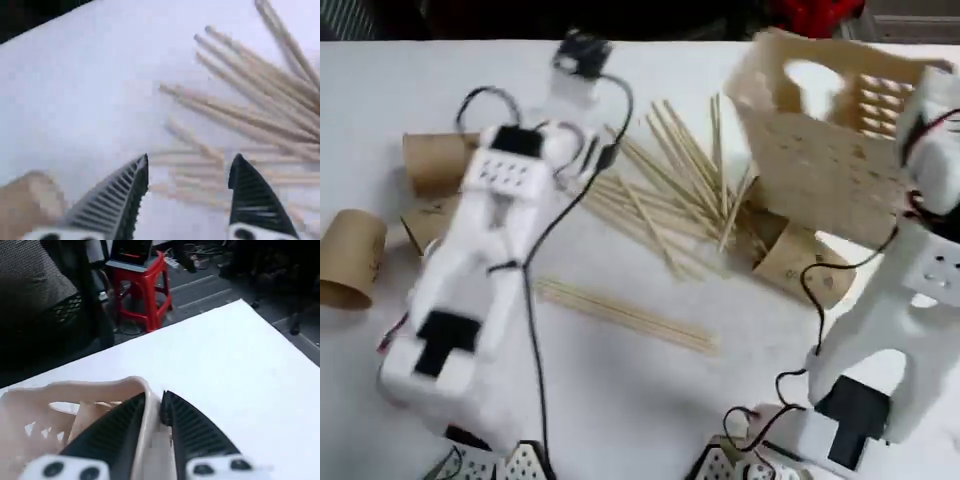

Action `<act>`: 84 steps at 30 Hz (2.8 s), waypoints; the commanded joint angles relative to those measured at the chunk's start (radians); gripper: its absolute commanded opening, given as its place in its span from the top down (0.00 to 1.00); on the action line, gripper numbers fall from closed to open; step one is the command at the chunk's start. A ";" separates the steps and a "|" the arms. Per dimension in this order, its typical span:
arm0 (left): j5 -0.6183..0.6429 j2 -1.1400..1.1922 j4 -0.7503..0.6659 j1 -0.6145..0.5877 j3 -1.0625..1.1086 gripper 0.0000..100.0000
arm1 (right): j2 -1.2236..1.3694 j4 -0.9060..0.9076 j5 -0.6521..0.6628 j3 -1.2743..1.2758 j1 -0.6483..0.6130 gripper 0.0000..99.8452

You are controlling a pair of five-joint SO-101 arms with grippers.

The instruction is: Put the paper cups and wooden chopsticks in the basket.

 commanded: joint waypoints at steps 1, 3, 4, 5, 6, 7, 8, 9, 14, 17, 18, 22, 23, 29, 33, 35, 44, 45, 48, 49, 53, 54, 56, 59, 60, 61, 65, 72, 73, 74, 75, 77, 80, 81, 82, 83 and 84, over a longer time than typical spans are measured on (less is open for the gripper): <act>0.014 0.294 0.011 0.097 -0.454 0.73 | -0.038 -0.008 0.061 -0.009 0.094 0.98; 0.015 0.443 0.011 0.128 -0.628 0.73 | -0.035 -0.002 0.080 -0.003 0.134 0.98; 0.017 0.518 0.011 0.140 -0.715 0.73 | -0.035 -0.001 0.086 0.000 0.150 0.98; 0.014 0.587 0.017 0.147 -0.806 0.73 | -0.036 -0.005 0.086 0.009 0.165 0.98; 0.014 0.651 0.041 0.142 -0.898 0.73 | -0.038 -0.007 0.086 0.012 0.180 0.98; 0.014 0.713 0.057 0.133 -1.003 0.73 | -0.038 -0.007 0.086 0.015 0.188 0.98; 0.014 0.776 0.063 0.130 -1.106 0.73 | -0.039 -0.007 0.097 0.023 0.189 0.98; 0.008 0.832 0.068 0.125 -1.200 0.73 | -0.036 -0.001 0.109 0.025 0.189 0.98; -0.192 1.098 -0.034 0.130 -1.547 0.76 | -0.045 -0.007 0.118 0.081 0.182 0.98; -0.282 1.184 -0.160 0.114 -1.574 0.86 | -0.041 -0.007 0.118 0.103 0.168 0.98; -0.333 1.187 -0.152 0.113 -1.573 0.89 | -0.038 -0.007 0.120 0.104 0.162 0.98; -0.367 1.185 -0.133 0.111 -1.522 0.87 | -0.038 -0.001 0.115 0.106 0.120 0.98; -0.367 1.188 -0.133 0.111 -1.508 0.87 | -0.041 0.001 0.114 0.106 0.107 0.98; -0.367 1.187 -0.107 0.087 -1.375 0.91 | -0.047 0.008 0.110 0.103 0.088 0.98; -0.376 1.193 0.006 0.067 -1.344 0.91 | -0.047 0.008 0.114 0.104 0.094 0.98; -0.376 1.194 0.077 0.059 -1.344 0.91 | -0.047 0.008 0.112 0.104 0.094 0.98; -0.542 1.185 0.474 0.058 -1.353 0.91 | -0.045 0.008 0.114 0.104 0.096 0.98; -0.571 1.185 0.528 0.058 -1.353 0.91 | -0.044 0.008 0.114 0.104 0.096 0.98; -0.626 1.182 0.686 0.054 -1.355 0.91 | -0.039 0.008 0.112 0.104 0.096 0.98; -0.631 1.182 0.732 0.050 -1.358 0.91 | -0.039 0.008 0.112 0.104 0.096 0.98; -0.620 1.182 0.839 0.019 -1.442 0.91 | -0.038 0.008 0.110 0.104 0.090 0.98; -0.611 1.182 0.838 0.007 -1.465 0.91 | -0.038 0.008 0.110 0.104 0.088 0.98; -0.597 1.162 0.839 -0.019 -1.488 0.91 | -0.042 0.016 0.110 0.104 0.088 0.98; -0.594 1.093 0.841 -0.042 -1.373 0.91 | -0.045 0.030 0.117 0.104 0.088 0.98; -0.594 1.055 0.841 -0.042 -1.300 0.91 | -0.045 0.030 0.118 0.104 0.088 0.98; -0.594 1.017 0.841 -0.041 -1.215 0.91 | -0.044 0.030 0.118 0.104 0.088 0.98; -0.618 0.822 0.839 -0.001 -0.818 0.91 | -0.042 0.036 0.110 0.103 0.088 0.98; -0.640 0.515 0.832 0.038 -0.336 0.97 | -0.048 0.038 0.078 0.095 0.062 0.98; -0.640 0.476 0.832 0.033 -0.315 0.97 | -0.048 0.036 0.074 0.094 0.045 0.98; -0.638 0.443 0.832 0.021 -0.301 0.97 | -0.048 0.035 0.068 0.094 0.024 0.98; -0.637 0.407 0.832 0.007 -0.295 0.97 | -0.048 0.035 0.066 0.094 -0.004 0.98; -0.635 0.343 0.833 -0.019 -0.290 0.97 | -0.048 0.038 0.060 0.084 -0.042 0.98; -0.635 0.254 0.835 -0.062 -0.281 0.97 | -0.047 0.064 0.051 0.021 -0.076 0.98; -0.635 0.225 0.835 -0.076 -0.279 0.97 | -0.047 0.076 0.032 -0.011 -0.090 0.98; -0.635 0.194 0.835 -0.091 -0.279 0.97 | -0.047 0.090 0.020 -0.049 -0.102 0.98; -0.635 0.165 0.833 -0.104 -0.284 0.97 | -0.045 0.102 0.009 -0.092 -0.116 0.98; -0.635 0.137 0.833 -0.114 -0.285 0.97 | -0.042 0.119 0.000 -0.135 -0.133 0.98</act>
